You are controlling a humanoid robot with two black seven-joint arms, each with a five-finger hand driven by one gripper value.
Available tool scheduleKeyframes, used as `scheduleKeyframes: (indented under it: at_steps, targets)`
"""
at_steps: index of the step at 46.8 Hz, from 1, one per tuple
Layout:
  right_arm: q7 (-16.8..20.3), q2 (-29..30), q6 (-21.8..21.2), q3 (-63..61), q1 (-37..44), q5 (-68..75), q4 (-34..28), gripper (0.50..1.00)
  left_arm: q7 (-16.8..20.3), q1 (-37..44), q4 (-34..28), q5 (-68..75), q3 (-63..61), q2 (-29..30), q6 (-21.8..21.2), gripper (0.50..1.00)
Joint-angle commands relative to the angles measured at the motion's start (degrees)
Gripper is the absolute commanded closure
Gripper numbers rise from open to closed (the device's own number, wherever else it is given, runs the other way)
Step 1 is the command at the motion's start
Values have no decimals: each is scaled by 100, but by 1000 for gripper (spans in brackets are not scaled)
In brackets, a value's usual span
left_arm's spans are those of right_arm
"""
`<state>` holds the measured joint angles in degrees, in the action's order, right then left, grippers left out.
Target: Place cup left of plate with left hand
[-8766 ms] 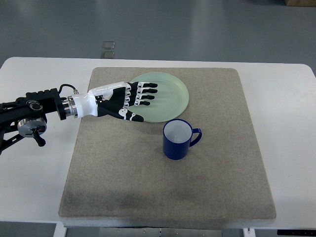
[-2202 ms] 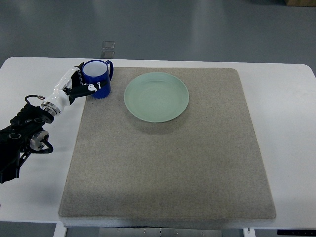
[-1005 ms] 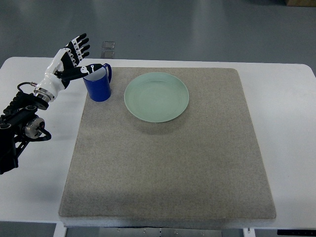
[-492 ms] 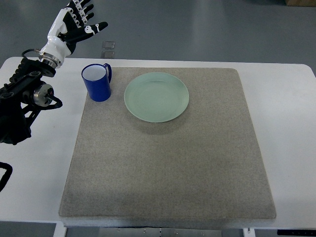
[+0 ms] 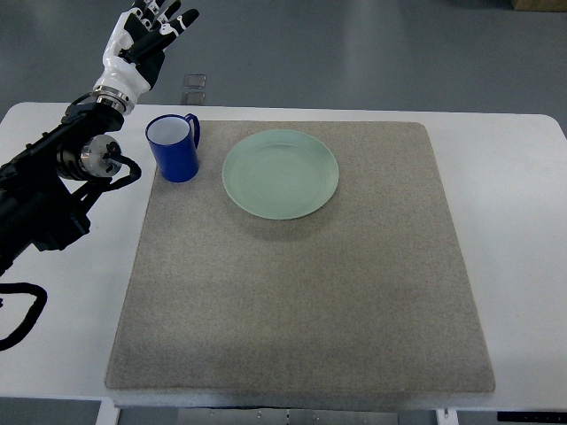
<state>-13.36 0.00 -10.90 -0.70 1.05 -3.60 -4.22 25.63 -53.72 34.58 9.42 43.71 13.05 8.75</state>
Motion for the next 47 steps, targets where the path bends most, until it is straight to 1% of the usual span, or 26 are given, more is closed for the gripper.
scheduleKeyframes:
  at_steps: [1, 10, 17, 27, 33, 36, 47]
  targets:
    - [0, 0, 1, 0, 0, 0, 0, 568, -5, 2, -12, -352, 32, -4, 31, 521]
    - [0, 0, 1, 0, 0, 0, 0, 568, -5, -16, -12, -757, 41, 4, 101, 521]
    - [0, 0, 1, 0, 0, 0, 0, 568, 3, -16, -30, -739, 32, 4, -13, 504]
    - [0, 0, 1, 0, 0, 0, 0, 568, 3, -42, -223, -757, 32, -48, -241, 504]
    - [0, 0, 1, 0, 0, 0, 0, 568, -5, -174, -460, -775, 32, -206, -602, 504]
    - [0, 0, 1, 0, 0, 0, 0, 568, -5, -218, -539, -792, 32, -242, -620, 504]
    - [0, 0, 1, 0, 0, 0, 0, 568, -5, -245, -531, -994, 32, -242, -576, 504]
